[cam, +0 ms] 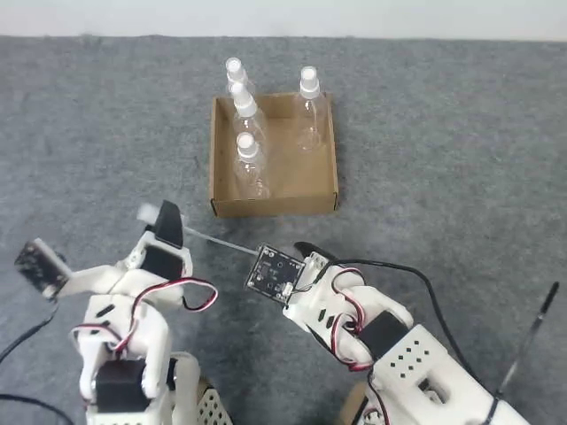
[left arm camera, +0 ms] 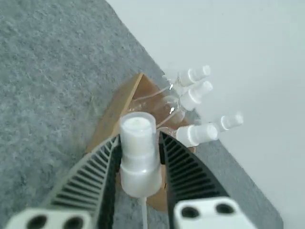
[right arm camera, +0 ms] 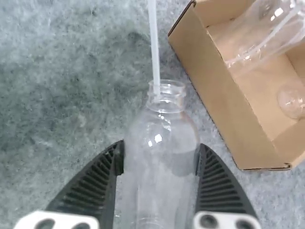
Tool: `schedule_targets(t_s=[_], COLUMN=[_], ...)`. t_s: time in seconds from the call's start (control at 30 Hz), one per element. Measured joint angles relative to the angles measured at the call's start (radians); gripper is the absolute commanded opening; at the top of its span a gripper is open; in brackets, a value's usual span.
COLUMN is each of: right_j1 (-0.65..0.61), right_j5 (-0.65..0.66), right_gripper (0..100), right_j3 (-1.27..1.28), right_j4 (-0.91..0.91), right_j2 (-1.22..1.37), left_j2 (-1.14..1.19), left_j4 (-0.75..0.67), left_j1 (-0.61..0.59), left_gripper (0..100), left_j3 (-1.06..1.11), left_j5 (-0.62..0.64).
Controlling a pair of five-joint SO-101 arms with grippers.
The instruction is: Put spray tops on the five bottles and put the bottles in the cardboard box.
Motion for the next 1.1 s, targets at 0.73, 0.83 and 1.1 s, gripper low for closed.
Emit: schedule_targets(t_s=[0.73,0.83,1.1], right_j1=[-0.051,-0.051,-0.014], right_j5=[0.003,0.003,-0.044], right_gripper=[11.1,11.1,11.0], right_j3=[0.020,0.020,0.020], right_j4=[-0.002,-0.002,-0.051], right_j2=[0.000,0.000,0.000], left_j2=[0.000,0.000,0.000], left_j4=[-0.003,-0.003,0.015], left_j1=[0.069,0.072,0.069], left_gripper=[1,1,1], left_j3=[0.034,0.044,0.048], left_j5=[-0.021,-0.034,-0.064])
